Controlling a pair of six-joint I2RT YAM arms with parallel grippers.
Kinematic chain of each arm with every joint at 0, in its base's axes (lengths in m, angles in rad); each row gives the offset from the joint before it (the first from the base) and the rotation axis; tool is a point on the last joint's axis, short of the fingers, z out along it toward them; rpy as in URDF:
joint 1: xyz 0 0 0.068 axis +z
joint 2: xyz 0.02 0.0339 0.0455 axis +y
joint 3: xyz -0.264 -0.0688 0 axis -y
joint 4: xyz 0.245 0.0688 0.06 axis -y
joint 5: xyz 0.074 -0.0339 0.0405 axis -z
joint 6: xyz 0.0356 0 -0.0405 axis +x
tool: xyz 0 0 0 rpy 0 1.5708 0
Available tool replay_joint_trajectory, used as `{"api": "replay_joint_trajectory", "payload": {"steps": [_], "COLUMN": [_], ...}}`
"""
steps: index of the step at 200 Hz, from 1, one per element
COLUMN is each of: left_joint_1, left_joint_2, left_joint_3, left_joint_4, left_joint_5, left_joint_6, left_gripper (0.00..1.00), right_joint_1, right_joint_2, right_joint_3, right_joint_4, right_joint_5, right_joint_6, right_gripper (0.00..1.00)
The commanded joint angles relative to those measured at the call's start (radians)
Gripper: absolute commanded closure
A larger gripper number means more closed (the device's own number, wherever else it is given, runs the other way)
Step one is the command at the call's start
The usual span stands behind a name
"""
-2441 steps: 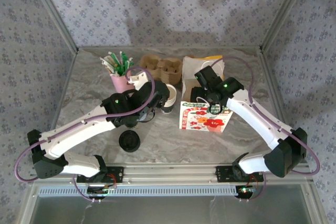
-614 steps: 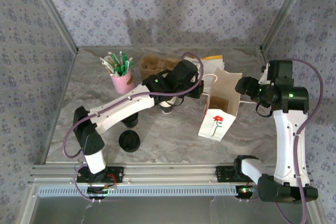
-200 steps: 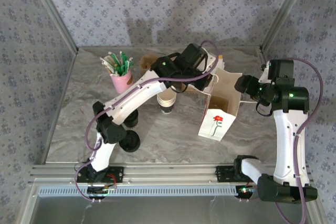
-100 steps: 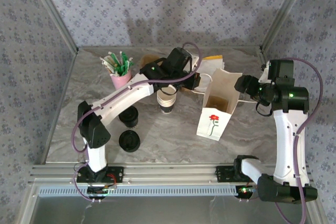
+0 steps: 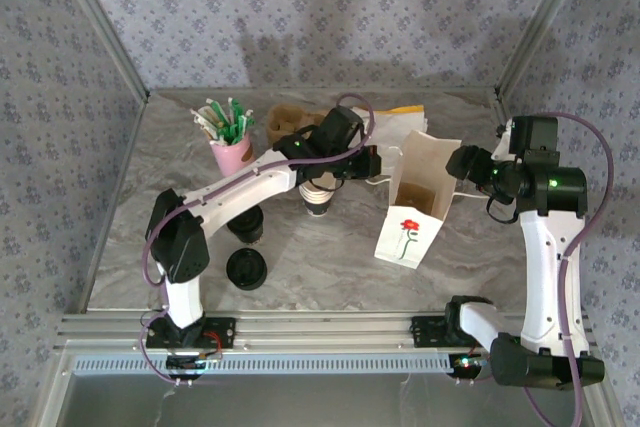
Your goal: Pack the takeout coffee
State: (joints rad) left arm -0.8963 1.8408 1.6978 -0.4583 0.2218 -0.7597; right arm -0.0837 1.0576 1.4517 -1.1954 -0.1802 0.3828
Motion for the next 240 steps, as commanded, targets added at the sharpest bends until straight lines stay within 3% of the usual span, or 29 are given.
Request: {"api": "replay_joint_trajectory", "payload": {"steps": [1,50,167,240], "left_joint_1": [0.002,-0.014,-0.021,-0.028], "left_joint_2": [-0.041,0.028,0.06,0.097], "left_joint_3": [0.022,0.123,0.044,0.122], "left_joint_4": [0.028,-0.058,-0.035,-0.088], "left_joint_5": [0.027,0.079,0.099,0.123], "left_joint_6": [-0.067,-0.058,-0.152,-0.133], "left_gripper": [1.0,1.0,1.0,1.0], "right_joint_1": [-0.003,-0.003,-0.002,-0.002], "right_joint_2": [-0.011,-0.013,-0.013,-0.008], "right_joint_3": [-0.004,-0.004,-0.014,0.012], "right_joint_4": [0.005,0.006,0.011,0.008], "right_joint_5": [0.002,0.004,0.004,-0.008], "right_joint_6": [-0.018,-0.019,-0.025,-0.025], "right_gripper": [0.23,0.23,0.23,0.22]}}
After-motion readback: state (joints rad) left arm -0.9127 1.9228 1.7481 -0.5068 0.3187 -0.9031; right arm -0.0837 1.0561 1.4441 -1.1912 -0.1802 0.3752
